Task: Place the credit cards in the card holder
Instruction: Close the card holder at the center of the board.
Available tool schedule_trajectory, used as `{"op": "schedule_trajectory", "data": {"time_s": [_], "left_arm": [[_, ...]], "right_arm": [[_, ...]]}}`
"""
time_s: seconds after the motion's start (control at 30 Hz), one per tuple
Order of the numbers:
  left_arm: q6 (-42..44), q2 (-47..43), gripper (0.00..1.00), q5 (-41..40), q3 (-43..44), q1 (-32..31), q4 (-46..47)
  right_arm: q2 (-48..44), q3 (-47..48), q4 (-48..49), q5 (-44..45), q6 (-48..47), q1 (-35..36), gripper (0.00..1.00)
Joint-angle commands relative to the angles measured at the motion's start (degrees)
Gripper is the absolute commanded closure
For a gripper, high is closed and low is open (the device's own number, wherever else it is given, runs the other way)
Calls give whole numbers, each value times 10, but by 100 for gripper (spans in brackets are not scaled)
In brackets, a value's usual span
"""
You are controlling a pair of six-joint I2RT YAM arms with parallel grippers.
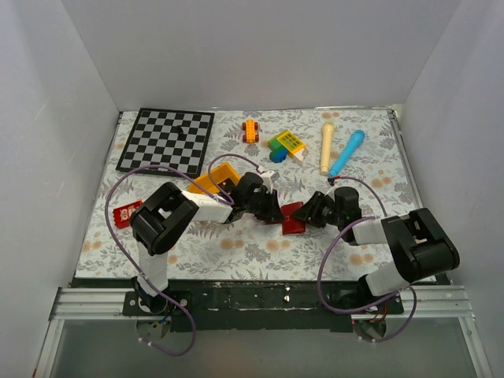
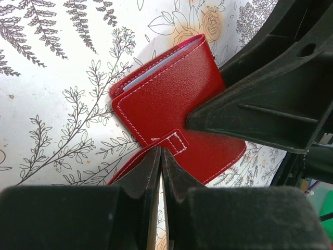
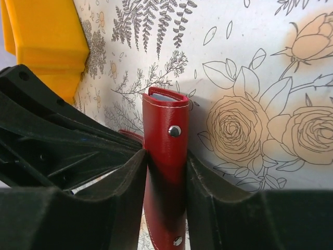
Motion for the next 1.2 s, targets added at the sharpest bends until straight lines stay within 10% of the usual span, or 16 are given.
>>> {"op": "schedule_trajectory", "data": {"time_s": [0.0,0.17,0.4,0.6,0.93,1.17], "left_arm": [[9,29,96,-27,-11,-4,-41],[-14,-25,97,-51,-22,7,-50],[-70,-205,90,-94,-66,79,-88],[-53,-252,85,-103,-65,95,-128],[-57,-290,85,-118,-102,102,-134],[-58,-319,84,-129,-127,116,-143]], "right_arm": [[16,-15,-24,-40,-9,4,64],[-84,-9,-128,11,-34,4,97],[-268,167,-536,169,-151,6,99],[-243,329,-788,323,-218,30,99],[-75,435,-930,587,-194,247,99],[-3,440,-855,576,-212,357,99]]}}
